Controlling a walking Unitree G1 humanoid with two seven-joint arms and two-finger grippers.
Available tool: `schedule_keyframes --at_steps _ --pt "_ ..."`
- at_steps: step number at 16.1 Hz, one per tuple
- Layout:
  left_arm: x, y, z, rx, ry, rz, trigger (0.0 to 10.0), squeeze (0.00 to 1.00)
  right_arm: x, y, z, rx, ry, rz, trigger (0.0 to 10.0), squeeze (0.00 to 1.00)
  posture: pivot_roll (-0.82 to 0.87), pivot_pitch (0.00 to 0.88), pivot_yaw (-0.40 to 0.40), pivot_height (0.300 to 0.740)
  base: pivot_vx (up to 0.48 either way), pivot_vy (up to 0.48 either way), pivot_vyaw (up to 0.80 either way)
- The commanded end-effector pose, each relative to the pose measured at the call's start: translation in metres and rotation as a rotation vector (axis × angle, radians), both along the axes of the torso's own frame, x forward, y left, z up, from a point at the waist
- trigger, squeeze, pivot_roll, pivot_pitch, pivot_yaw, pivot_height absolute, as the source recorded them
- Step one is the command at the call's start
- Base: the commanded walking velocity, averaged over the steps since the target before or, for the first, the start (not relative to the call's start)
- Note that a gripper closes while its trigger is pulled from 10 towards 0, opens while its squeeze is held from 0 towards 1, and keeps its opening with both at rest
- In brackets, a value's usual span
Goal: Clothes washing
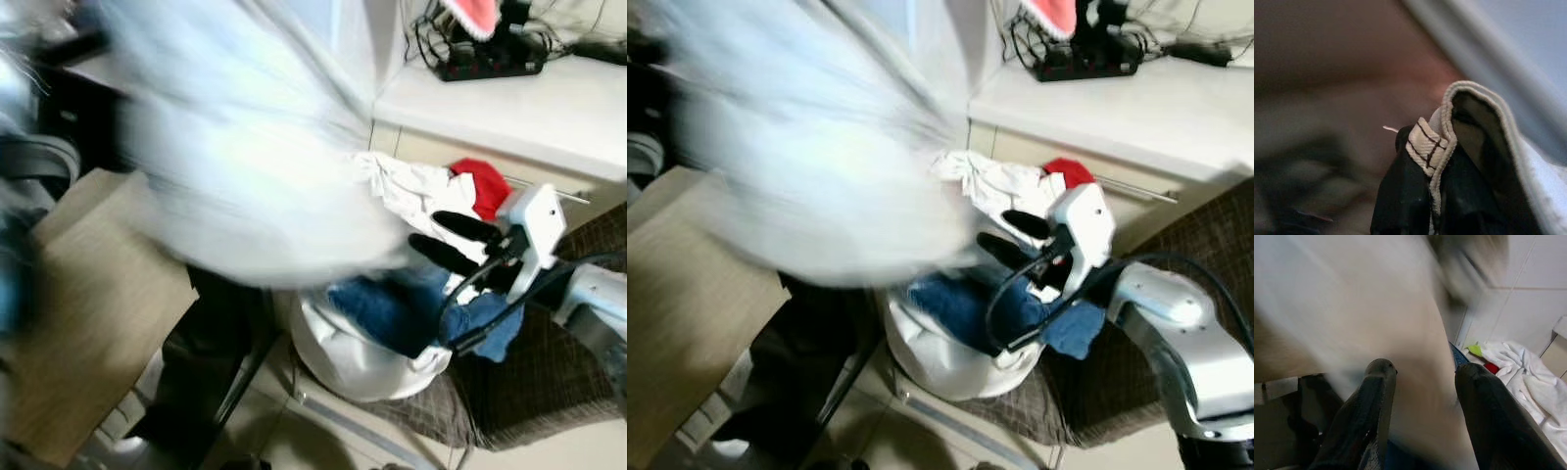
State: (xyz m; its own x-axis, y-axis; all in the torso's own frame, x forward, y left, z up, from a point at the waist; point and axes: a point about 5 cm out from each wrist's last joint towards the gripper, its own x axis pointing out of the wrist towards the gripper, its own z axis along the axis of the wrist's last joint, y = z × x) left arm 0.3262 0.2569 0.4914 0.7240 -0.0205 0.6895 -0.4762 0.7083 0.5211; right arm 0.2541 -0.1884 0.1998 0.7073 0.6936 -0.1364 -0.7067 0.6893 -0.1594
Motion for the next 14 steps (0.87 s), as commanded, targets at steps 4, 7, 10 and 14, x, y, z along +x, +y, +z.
schedule_keyframes --at_steps 4,7,10,14 --pt "0.022 0.018 -0.016 -0.007 0.099 0.112 0.0 0.00 0.000 0.027 0.006 0.023 -0.058 0.055 10.0 0.00 -0.04 0.000 0.045 0.740 0.000 0.000 0.00" --pt "0.053 0.041 -0.089 -0.016 0.416 0.247 0.0 0.00 -0.003 0.053 0.007 0.030 -0.059 0.151 10.0 0.00 -0.04 0.000 0.039 0.740 0.000 0.000 0.00" --pt "0.058 0.061 -0.145 -0.047 0.750 0.295 10.0 0.00 -0.011 0.081 0.000 0.028 -0.027 0.253 10.0 0.00 -0.05 0.000 0.035 0.740 0.000 0.000 0.00" --pt "0.048 0.081 -0.163 -0.111 0.969 0.300 10.0 1.00 -0.017 0.092 -0.002 0.016 -0.007 0.314 10.0 0.00 -0.05 0.000 0.029 0.740 0.000 0.000 0.00"
